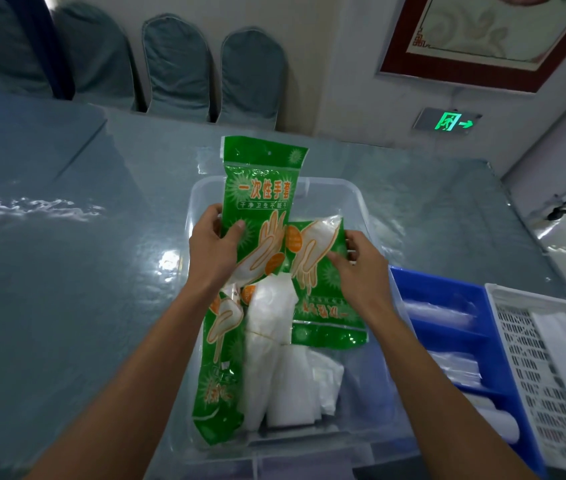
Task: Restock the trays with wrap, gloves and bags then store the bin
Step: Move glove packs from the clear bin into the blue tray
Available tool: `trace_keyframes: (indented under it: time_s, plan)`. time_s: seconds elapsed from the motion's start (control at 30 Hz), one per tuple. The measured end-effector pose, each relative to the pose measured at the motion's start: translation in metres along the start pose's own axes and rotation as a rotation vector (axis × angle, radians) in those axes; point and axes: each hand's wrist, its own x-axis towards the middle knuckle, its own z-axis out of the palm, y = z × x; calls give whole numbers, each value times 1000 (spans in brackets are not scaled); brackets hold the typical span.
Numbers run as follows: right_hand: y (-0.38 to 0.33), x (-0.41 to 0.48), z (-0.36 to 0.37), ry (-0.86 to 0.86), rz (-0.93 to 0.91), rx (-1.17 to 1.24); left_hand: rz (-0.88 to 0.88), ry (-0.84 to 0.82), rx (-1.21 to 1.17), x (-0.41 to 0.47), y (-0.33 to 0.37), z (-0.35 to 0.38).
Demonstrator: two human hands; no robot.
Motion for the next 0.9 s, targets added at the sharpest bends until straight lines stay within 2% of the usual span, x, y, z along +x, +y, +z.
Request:
trace_keyframes:
  time_s: [0.2,0.3,0.37,0.47,0.53,0.63,0.77,0.9]
  plan:
    - [-35,5,-12,122,-159,20,-54,-47,40,-2,-3,1]
    - [-46,7,-18,141,-215,-9,-67,-18,25,-3,-3,0]
    - [-51,8,-19,80,-242,-29,-74,9,-5,-3,-1,-2]
    - [-55,6,-12,-112,-280,-122,-86,3,-41,-4,1,-2]
    - [-55,7,-6,-163,-292,-148,-113,-8,-62,-5,2,-2]
    - [-53,13,-1,-169,-282,-189,-133,-35,-68,-6,4,-1]
    - [-53,28,7,-164,-261,-224,-160,-151,-112,-10,7,1]
    - [-48,41,20,-151,-262,-280,-85,-219,-66,-13,5,-1]
